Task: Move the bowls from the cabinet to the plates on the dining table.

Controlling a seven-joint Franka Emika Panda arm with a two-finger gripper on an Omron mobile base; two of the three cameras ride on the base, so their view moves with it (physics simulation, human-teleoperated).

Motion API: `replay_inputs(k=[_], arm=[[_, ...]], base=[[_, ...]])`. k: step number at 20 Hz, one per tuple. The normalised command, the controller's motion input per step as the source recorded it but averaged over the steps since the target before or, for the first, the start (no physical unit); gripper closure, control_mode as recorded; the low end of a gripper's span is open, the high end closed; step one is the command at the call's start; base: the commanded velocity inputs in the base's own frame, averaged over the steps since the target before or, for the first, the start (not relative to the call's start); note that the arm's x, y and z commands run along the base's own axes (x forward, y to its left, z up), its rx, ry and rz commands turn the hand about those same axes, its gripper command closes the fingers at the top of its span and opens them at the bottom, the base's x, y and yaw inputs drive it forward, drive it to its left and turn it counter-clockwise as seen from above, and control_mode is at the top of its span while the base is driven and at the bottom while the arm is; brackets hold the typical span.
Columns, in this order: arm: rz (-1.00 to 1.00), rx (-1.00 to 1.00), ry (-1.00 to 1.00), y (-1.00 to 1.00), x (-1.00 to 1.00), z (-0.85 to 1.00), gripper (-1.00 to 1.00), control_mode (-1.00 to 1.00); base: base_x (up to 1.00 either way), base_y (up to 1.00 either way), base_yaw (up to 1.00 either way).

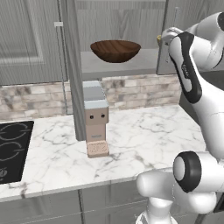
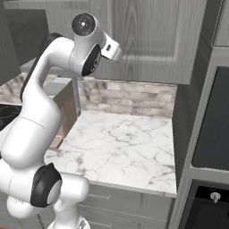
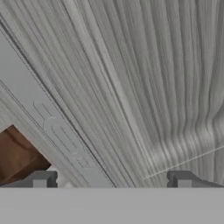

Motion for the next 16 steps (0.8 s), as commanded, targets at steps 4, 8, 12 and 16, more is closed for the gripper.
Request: replay_inputs(k=[4,8,12,16], arm=[[0.0,0.0,0.0,-0.07,0.37,-0.08,-1.0,-1.0],[0.0,0.01,0.0,-0.14,0.42,-0.11,-1.0,-1.0],[0.0,0.03,0.0,-0.14,0.44,-0.14,-1.0,-1.0],[0.0,0.05,0.0,-0.11,0.49,-0.32,-1.0,-1.0]], base=[[0.0,0.0,0.0],[0.0,0.0,0.0],[0.0,0.0,0.0],[0.0,0.0,0.0]])
